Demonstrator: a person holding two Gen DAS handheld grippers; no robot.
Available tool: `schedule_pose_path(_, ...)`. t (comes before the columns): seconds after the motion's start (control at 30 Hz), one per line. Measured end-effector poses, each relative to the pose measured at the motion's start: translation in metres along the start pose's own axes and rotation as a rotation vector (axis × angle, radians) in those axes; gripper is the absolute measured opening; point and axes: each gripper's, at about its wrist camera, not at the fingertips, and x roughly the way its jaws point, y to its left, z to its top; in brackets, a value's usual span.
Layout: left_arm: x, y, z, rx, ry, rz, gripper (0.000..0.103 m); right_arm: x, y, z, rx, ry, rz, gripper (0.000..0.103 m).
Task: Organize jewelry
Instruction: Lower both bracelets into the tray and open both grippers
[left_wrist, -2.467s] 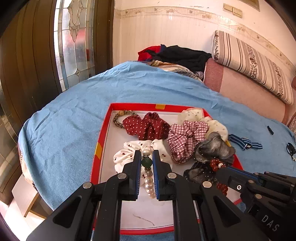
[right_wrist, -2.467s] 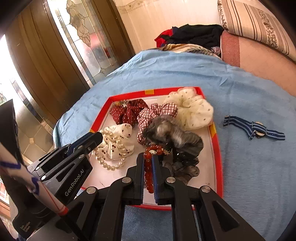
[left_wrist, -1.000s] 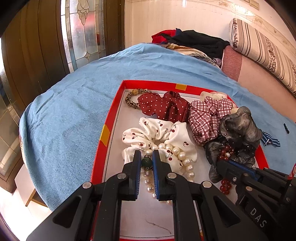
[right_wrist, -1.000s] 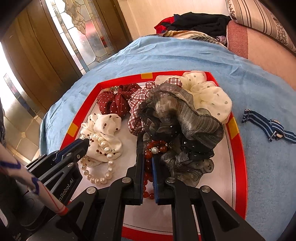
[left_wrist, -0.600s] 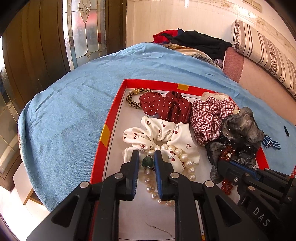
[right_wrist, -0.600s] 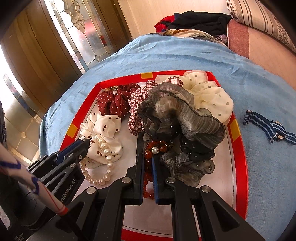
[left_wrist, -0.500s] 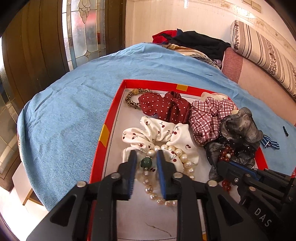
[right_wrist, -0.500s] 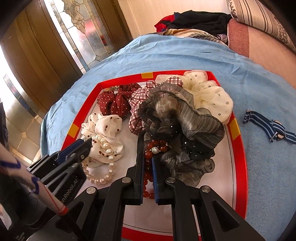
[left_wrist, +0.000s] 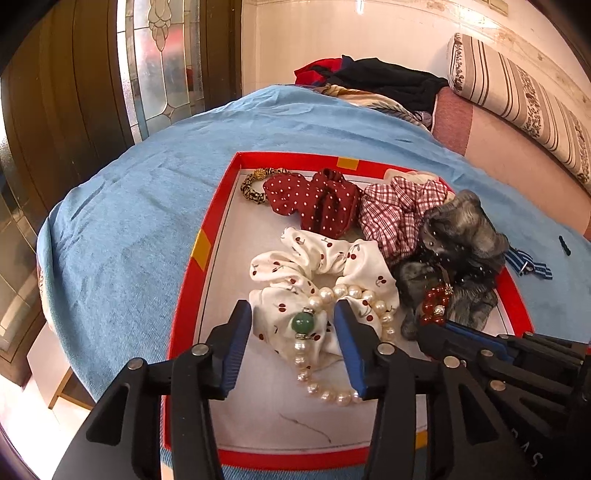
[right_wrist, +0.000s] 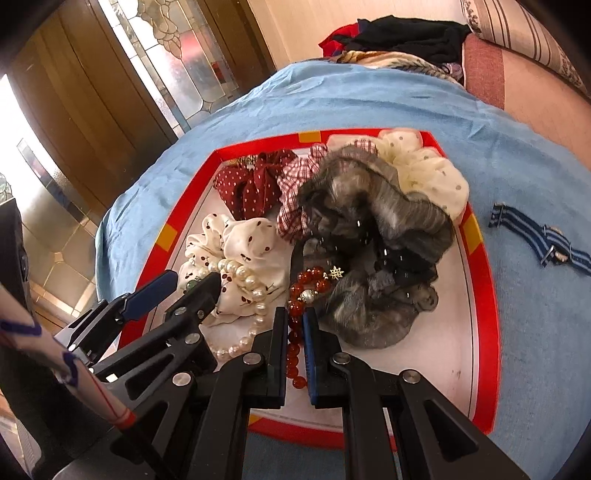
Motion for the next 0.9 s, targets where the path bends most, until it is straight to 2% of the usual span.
schedule_pose_path(0.13,-0.002,0.001,-0.002,-0.005,-0.004,0.006,0.058,-0.002,-0.004,-0.004,0.009,0.017,0.000,0.009)
schedule_pose_path(0.23,-0.004,0.002,-0.002,-0.010,-0.011,0.009,0.064,-0.008,-0.005,-0.005,0.012,0.009,0.003,0.016)
schedule_pose_path(0.57,-0.010,-0.004,-0.005,0.011,-0.032,0.015,0.069,-0.028,-0.004,-0.003,0.005,-0.025,-0.013,0.018)
schedule_pose_path(0.67,-0.010,-0.005,-0.007,0.013,-0.027,0.021,0.074,-0.035,-0.008,-0.006,0.014,-0.032,-0.022,0.027)
schedule_pose_path(0.83,-0.011,-0.010,-0.011,0.028,-0.023,0.025,0.074,-0.050,-0.014,-0.014,0.024,-0.048,-0.028,0.027)
schedule_pose_path(0.9,-0.012,-0.012,-0.013,0.035,-0.021,0.023,0.076,-0.056,-0.016,-0.017,0.027,-0.055,-0.029,0.033)
